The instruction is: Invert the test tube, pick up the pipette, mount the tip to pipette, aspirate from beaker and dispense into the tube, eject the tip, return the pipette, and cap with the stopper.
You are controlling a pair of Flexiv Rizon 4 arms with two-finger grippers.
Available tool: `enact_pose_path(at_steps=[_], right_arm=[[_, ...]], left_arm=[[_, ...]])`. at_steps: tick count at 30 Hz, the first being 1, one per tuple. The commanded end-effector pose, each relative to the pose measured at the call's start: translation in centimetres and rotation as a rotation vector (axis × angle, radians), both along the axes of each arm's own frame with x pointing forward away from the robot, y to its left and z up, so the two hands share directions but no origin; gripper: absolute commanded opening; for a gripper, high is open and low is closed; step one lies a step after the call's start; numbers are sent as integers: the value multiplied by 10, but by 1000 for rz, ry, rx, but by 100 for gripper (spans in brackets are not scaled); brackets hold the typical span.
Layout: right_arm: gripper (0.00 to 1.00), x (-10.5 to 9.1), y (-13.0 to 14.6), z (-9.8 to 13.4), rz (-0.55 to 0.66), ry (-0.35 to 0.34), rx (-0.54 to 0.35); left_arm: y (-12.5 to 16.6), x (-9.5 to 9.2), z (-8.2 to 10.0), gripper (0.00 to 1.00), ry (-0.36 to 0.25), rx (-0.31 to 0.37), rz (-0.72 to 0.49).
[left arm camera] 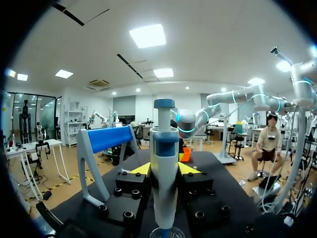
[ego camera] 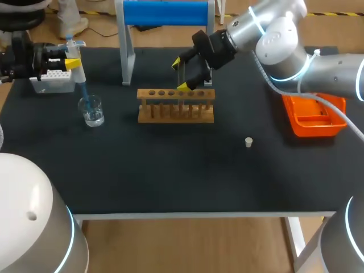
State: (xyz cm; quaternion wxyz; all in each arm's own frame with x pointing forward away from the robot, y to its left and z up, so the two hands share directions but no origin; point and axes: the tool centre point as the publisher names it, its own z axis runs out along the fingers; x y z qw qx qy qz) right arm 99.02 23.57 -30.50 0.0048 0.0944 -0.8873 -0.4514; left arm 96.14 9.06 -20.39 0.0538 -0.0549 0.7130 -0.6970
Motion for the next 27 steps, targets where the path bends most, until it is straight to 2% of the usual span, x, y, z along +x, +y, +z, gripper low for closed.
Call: enact_pose_path(at_steps=[1, 27], right_arm=[[100, -1, -1, 0, -2, 1, 1], [100, -1, -1, -2, -26, -13, 1]], left_arm=[[1, 1, -1, 0, -1, -3, -5], [1, 1, -1, 0, -1, -3, -5]])
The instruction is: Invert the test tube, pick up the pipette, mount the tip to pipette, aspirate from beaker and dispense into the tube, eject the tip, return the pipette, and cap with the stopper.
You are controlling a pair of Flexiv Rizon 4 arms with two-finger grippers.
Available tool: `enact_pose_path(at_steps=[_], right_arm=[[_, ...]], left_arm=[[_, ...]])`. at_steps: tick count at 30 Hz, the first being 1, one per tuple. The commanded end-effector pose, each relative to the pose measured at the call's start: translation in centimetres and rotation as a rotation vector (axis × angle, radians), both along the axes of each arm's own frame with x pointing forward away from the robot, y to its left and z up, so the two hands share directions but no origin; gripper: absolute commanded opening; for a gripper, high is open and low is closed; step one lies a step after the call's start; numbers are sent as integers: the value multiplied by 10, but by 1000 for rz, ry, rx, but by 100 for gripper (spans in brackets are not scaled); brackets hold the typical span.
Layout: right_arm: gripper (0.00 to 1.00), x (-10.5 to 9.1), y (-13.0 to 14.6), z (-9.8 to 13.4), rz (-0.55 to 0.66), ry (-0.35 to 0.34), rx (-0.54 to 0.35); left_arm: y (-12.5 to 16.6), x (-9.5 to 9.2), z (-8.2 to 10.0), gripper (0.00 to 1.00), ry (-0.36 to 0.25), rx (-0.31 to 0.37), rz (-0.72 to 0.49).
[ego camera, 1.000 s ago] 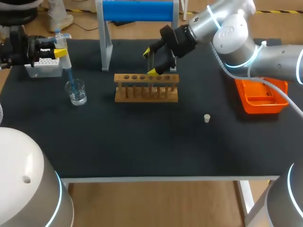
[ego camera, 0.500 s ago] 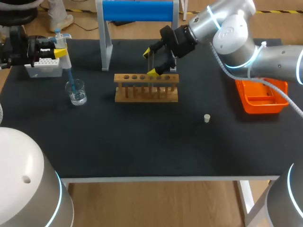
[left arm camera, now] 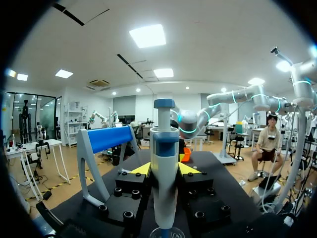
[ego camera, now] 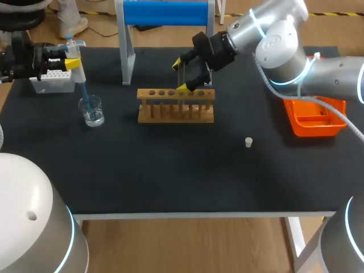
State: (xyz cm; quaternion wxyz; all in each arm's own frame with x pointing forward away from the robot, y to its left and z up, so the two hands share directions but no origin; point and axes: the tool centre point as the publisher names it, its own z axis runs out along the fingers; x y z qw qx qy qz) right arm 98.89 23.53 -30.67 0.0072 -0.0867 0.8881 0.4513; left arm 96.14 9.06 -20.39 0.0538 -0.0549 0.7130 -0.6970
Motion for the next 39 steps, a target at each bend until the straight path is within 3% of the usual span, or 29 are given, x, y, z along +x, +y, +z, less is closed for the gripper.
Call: enact_pose_path(at_steps=[1, 29, 39], right_arm=[[100, 1, 0, 0, -3, 1, 0], [100, 3, -1, -1, -23, -1, -3], [100, 3, -1, -1, -23, -1, -3]], left_arm=[[1, 1, -1, 0, -1, -3, -5], [1, 1, -1, 0, -1, -3, -5], [-4, -3, 17, 0, -14, 23, 2]])
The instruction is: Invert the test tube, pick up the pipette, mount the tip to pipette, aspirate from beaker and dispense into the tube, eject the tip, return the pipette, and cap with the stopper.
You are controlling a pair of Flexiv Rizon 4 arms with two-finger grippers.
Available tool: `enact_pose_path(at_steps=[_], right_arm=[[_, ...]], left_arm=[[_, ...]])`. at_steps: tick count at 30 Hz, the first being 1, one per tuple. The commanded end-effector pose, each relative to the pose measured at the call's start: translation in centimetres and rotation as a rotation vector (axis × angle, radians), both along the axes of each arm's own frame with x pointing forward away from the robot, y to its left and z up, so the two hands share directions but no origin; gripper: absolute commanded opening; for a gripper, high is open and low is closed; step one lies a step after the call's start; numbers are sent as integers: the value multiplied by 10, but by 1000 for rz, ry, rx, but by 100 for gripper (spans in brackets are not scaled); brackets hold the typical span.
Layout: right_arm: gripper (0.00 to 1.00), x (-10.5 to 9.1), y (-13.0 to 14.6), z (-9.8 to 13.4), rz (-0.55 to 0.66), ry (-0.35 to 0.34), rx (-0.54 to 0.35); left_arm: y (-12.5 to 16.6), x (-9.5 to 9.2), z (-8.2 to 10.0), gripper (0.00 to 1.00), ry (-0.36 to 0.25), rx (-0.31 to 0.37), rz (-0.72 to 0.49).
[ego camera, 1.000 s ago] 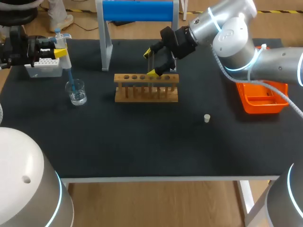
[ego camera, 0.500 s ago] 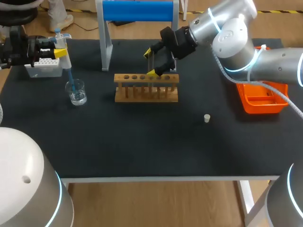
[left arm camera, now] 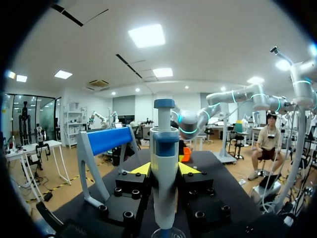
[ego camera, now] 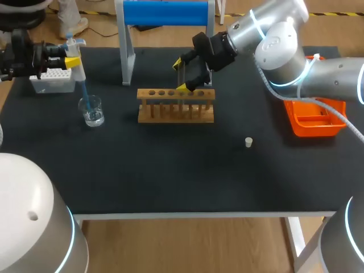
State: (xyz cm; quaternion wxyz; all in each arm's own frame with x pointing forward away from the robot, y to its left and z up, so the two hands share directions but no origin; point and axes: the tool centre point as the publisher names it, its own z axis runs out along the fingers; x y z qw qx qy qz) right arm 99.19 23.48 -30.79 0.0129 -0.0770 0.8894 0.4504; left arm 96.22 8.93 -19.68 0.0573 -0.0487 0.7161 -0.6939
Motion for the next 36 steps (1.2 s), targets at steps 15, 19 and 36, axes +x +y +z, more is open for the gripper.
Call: enact_pose_path(at_steps=[15, 19, 36], right_arm=[[100, 0, -1, 0, 0, 0, -1], [100, 0, -1, 0, 0, 0, -1], [100, 0, -1, 0, 0, 0, -1]], left_arm=[[-15, -13, 43, 0, -30, 63, 18], [-18, -16, 50, 0, -34, 67, 24], [-43, -19, 92, 0, -20, 62, 44]])
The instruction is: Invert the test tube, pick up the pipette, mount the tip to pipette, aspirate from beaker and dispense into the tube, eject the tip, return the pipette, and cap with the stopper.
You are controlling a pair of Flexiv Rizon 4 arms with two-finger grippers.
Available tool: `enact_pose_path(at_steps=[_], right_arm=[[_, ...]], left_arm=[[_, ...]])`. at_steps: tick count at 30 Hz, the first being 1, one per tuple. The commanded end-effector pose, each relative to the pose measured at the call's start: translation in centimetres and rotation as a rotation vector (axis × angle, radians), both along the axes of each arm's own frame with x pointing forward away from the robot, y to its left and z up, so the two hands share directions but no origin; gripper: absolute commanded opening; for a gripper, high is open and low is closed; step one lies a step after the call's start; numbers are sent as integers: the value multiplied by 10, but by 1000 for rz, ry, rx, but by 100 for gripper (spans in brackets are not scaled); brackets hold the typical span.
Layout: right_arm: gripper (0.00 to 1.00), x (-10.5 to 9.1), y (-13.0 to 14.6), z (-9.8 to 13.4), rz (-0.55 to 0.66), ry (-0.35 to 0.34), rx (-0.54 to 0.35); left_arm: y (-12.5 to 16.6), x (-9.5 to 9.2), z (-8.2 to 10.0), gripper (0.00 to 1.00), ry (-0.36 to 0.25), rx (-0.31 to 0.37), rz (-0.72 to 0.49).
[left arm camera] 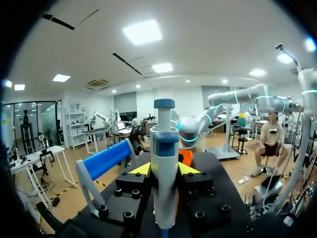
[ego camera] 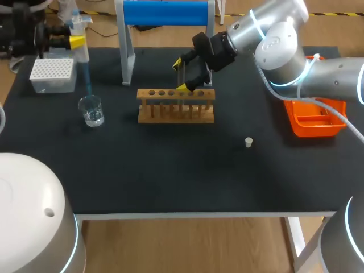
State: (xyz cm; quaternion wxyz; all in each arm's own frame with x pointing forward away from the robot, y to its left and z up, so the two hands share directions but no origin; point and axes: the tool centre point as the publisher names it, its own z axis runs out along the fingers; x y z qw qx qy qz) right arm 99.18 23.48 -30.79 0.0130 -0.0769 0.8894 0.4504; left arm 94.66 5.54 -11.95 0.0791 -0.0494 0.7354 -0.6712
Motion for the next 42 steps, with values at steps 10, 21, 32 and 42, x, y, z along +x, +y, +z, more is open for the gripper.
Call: enact_pose_path(at_steps=[10, 21, 32, 42], right_arm=[[100, 0, -1, 0, 0, 1, -1], [100, 0, -1, 0, 0, 1, -1], [100, 0, -1, 0, 0, 1, -1], [100, 0, -1, 0, 0, 1, -1]], left_arm=[[-43, 1, 60, 0, 18, -2, -13], [-106, 13, 114, 0, 46, -31, -62], [-168, 20, 142, 0, 15, -78, -148], [-205, 22, 145, 0, 37, -103, -222]])
